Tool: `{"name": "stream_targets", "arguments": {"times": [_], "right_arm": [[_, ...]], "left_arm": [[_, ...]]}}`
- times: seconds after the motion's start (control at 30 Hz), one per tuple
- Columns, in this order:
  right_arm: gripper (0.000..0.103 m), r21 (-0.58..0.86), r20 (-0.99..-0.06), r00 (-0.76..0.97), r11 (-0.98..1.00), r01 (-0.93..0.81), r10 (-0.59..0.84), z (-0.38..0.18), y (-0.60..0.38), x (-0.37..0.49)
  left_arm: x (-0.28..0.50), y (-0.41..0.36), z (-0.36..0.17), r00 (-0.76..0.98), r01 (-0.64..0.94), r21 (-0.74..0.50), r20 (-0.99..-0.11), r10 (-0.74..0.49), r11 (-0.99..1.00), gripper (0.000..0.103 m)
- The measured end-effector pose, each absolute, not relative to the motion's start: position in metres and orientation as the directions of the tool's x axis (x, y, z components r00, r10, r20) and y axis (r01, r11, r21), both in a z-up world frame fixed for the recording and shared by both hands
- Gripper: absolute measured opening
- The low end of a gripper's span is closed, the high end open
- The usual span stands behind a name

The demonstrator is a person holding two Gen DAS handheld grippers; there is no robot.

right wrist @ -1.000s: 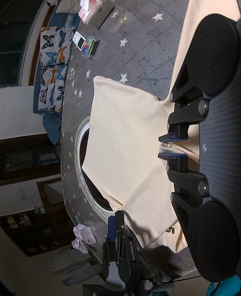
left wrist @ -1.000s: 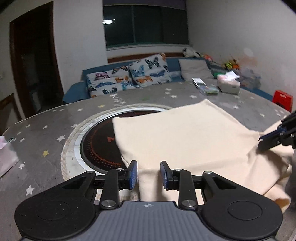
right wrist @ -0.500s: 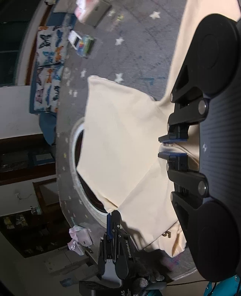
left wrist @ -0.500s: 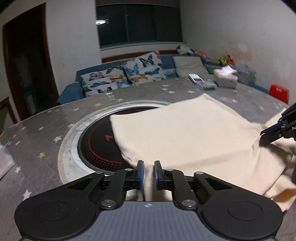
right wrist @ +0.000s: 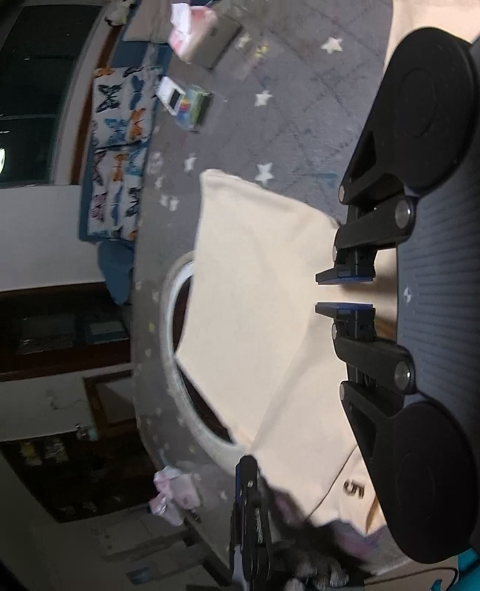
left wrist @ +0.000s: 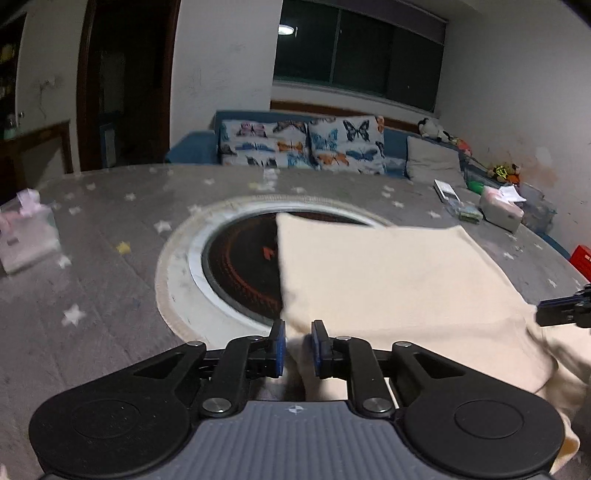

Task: Fold clothes
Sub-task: 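Grasp the side edge of the cream sweatshirt with the right tool, then lift the held side with the right tool and fold it over the body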

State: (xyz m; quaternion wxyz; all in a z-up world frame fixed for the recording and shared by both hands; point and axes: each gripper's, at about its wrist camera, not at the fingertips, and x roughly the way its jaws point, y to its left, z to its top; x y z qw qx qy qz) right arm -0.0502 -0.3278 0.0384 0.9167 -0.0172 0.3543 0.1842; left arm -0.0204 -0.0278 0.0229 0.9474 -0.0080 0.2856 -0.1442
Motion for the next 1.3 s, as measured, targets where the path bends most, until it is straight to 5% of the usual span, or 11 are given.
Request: {"name": "stream_targets", "arguments": {"times": [0.37, 1.3], "right_arm": [[0.010, 0.062, -0.716, 0.579, 0.861, -0.505, 0.391, 0.024, -0.297, -0.076], [0.015, 0.042, -0.665, 0.609, 0.836, -0.547, 0.432, 0.031, -0.273, -0.096]], "left_arm": [[-0.052, -0.050, 0.021, 0.760, 0.369, -0.044, -0.560, -0.329, 0.928, 0.017], [-0.088, -0.113, 0.013, 0.712, 0.575, 0.105, -0.553, -0.433, 0.812, 0.016]]}}
